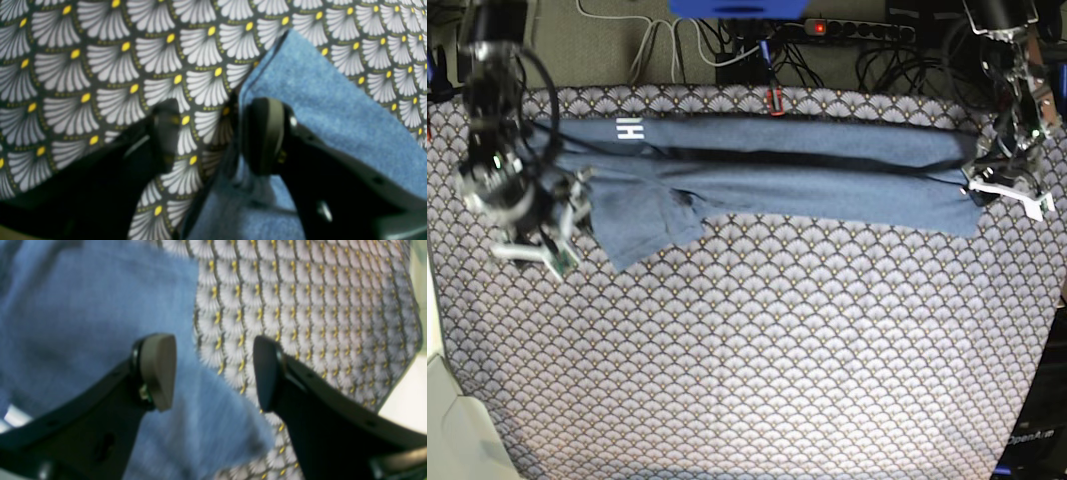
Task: Fold the T-shirt properly
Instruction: 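Release the hem and move the right gripper to the loose sleeve flap, then push the loose sleeve flap onto the folded strip with the right gripper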
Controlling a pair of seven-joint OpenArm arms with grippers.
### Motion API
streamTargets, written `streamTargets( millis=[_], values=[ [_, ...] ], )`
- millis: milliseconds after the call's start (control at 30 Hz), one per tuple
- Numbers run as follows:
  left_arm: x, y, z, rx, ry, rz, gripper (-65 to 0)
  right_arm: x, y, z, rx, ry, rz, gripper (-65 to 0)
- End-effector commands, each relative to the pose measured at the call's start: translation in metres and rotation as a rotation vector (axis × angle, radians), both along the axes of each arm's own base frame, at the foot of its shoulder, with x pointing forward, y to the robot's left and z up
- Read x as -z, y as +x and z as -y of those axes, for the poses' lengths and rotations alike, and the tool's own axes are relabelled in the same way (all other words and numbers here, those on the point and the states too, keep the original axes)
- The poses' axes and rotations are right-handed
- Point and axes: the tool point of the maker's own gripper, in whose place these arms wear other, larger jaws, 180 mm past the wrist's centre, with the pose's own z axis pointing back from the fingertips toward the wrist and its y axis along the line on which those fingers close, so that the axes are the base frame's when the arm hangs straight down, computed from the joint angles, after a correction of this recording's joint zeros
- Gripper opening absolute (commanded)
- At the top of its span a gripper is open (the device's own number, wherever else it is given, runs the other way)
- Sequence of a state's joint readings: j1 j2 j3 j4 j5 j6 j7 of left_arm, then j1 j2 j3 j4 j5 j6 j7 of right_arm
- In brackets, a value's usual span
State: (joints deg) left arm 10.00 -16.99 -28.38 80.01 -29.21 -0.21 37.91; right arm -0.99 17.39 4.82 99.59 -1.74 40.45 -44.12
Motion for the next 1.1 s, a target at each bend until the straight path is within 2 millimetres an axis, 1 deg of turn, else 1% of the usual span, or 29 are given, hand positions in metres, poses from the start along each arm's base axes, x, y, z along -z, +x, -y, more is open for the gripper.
streamTargets(
  millis=[0,67,167,233,300,367,433,467,533,600,633,700,800,900,1000,1067],
  values=[
    [-0.013,0.007,-0.006,0.003,0.026,0.035,-31.3,-0.012,0.017,0.002,-0.001,-0.006,0.036,-26.9],
    [-0.013,0.007,-0.007,0.005,0.028,0.033,-31.3,-0.006,0.034,0.000,-0.004,-0.008,0.006,-26.9],
    [-0.011,0.006,-0.007,0.004,0.027,0.029,-31.3,0.005,0.054,-0.003,-0.007,0.003,-0.041,-26.9],
    [-0.012,0.007,-0.007,0.005,0.028,0.032,-31.3,0.009,0.064,-0.010,-0.003,0.026,-0.055,-26.9],
    [-0.013,0.007,-0.007,0.005,0.028,0.034,-31.3,0.015,0.068,-0.010,0.008,0.040,-0.077,-26.9],
    [-0.013,0.008,-0.007,0.005,0.028,0.035,-31.3,0.025,0.068,-0.015,0.012,0.065,-0.104,-26.9],
    [-0.013,0.008,-0.007,0.004,0.027,0.035,-31.3,0.030,0.071,-0.024,0.011,0.087,-0.118,-26.9],
    [-0.013,0.009,-0.007,0.004,0.027,0.036,-31.3,0.037,0.068,-0.026,0.014,0.096,-0.139,-26.9],
    [-0.013,0.009,-0.006,0.003,0.025,0.037,-31.3,0.040,0.071,-0.026,0.021,0.106,-0.155,-27.0],
    [-0.014,0.009,-0.006,0.003,0.026,0.038,-31.3,0.050,0.069,-0.026,0.031,0.115,-0.188,-27.1],
    [-0.014,0.010,-0.006,0.003,0.026,0.041,-31.3,0.054,0.069,-0.029,0.031,0.124,-0.197,-27.1],
    [-0.015,0.010,-0.006,0.004,0.026,0.042,-31.3,0.057,0.068,-0.031,0.030,0.137,-0.199,-27.2],
    [-0.015,0.010,-0.005,0.001,0.025,0.043,-31.3,0.056,0.070,-0.035,0.022,0.151,-0.183,-27.3],
    [-0.016,0.011,-0.005,0.000,0.025,0.047,-31.3,0.057,0.069,-0.035,0.023,0.150,-0.187,-27.4],
    [-0.014,0.010,-0.005,-0.002,0.023,0.042,-31.3,0.058,0.068,-0.036,0.021,0.151,-0.189,-31.3],
    [-0.014,0.010,-0.006,-0.002,0.022,0.041,-31.3,0.058,0.067,-0.036,0.021,0.151,-0.191,-37.1]
  ],
)
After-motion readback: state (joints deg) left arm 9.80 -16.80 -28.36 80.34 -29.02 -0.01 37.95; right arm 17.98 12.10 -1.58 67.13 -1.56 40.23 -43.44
